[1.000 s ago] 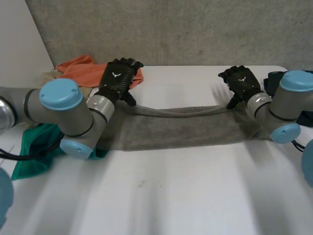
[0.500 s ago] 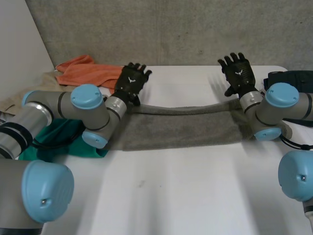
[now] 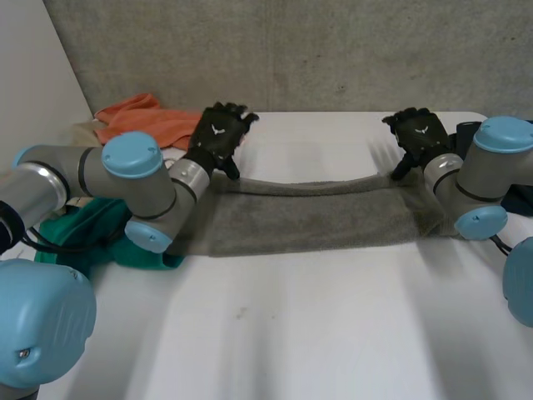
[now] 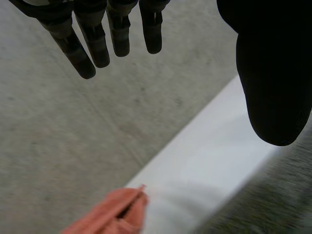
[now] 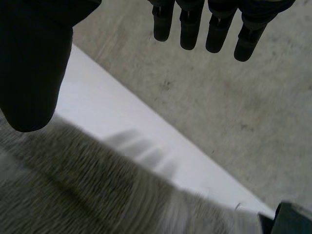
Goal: Fold the laundry.
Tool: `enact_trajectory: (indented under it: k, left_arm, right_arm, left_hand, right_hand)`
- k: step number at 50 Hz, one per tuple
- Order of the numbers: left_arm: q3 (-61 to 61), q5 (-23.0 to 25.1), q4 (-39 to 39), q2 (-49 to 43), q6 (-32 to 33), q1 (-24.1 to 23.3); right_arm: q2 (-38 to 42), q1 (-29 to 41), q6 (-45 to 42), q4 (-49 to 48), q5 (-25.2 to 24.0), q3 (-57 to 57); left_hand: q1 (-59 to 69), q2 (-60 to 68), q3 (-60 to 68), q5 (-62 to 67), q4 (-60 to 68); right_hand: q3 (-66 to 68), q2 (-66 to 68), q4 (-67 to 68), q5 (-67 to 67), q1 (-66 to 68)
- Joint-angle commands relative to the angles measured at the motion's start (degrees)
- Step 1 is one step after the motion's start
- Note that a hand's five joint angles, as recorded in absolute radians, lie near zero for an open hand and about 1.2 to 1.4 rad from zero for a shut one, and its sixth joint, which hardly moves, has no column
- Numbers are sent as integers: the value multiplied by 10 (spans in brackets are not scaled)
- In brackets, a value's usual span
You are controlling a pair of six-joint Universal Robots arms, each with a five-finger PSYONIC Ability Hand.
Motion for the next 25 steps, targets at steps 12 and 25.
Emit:
enact_trajectory:
  k: [12,25]
  left_arm:
    - [263,43,-13,-211,130,3]
    - [216,-13,70,-143,104,6]
  right_arm:
    - [152,24,-31,-70,-1,-160]
    - [103,30,-41,-167,0,-93]
  left_hand:
    - [-5,5,2,13,8]
    - [30,41,38,48,43]
  right_hand:
    - [-13,-14,-16,-8,-24]
    - [-18,-19,-21,-13,-29]
